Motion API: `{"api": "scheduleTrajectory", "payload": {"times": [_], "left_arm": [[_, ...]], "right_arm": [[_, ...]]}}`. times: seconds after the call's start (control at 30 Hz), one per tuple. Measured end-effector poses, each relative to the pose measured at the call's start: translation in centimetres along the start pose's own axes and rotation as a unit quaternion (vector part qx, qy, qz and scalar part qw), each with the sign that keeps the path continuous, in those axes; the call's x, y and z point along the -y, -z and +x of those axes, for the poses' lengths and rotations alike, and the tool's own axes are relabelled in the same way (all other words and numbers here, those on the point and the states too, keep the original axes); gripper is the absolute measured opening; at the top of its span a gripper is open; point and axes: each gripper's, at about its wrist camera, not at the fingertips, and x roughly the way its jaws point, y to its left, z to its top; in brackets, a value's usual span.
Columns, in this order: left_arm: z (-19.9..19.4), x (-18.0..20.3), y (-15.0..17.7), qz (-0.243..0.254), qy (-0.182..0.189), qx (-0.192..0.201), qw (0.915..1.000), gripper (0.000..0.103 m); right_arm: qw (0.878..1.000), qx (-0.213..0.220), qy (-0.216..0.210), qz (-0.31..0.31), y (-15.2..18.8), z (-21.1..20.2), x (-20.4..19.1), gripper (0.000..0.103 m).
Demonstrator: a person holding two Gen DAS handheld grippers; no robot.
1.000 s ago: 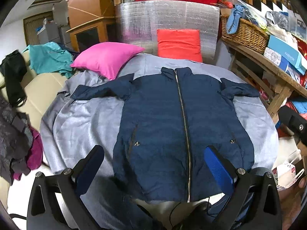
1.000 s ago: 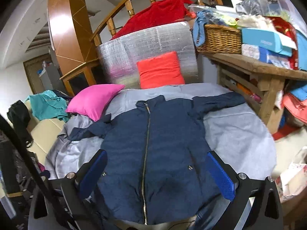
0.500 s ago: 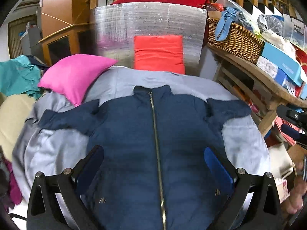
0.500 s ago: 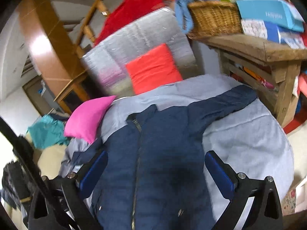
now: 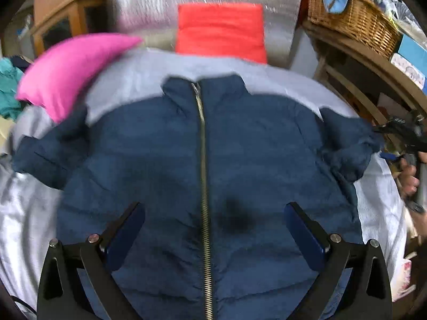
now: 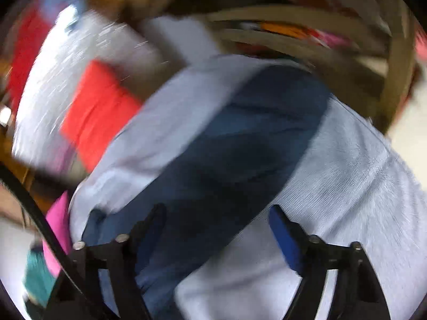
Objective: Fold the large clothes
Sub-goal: 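Grasp the jacket sleeve cuff with the right tool and lift it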
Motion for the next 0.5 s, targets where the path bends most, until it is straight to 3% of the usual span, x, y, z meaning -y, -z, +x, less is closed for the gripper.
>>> {"api": "scheduleTrajectory", "payload": {"times": [0.03,0.13,0.2,0.27,0.37,0.5], "left_arm": [[0.5,0.1,0.3,-0.001,0.000,-0.005,1.0000,0.103],[1.0,0.5,1.0,0.002,0.010,-0.011,0.9999,0.103],[1.3,0.5,1.1,-0.001,0.020,-0.018,0.9997,0.103],[1.2,0.6,1.2,-0.001,0.019,-0.018,0.9997,0.103],[0.9,0.5,1.1,-0.001,0.018,-0.015,0.9997,0.103],[0.3,-0.3,0.3,-0.017,0.031,-0.006,0.9993,0.103]], "right_arm": [[1.000,0.000,0.005,0.020,-0.7,1.0,1.4,0.074],[0.998,0.026,-0.031,0.050,-2.3,2.0,3.6,0.072],[0.998,0.034,-0.030,0.049,-3.1,2.2,3.5,0.059],[0.999,0.036,-0.001,0.037,-3.3,3.0,3.3,0.035],[0.998,0.051,0.031,0.010,-2.7,2.7,2.3,0.012],[0.993,0.098,0.036,-0.047,-1.8,-1.9,-1.7,0.008]]}}
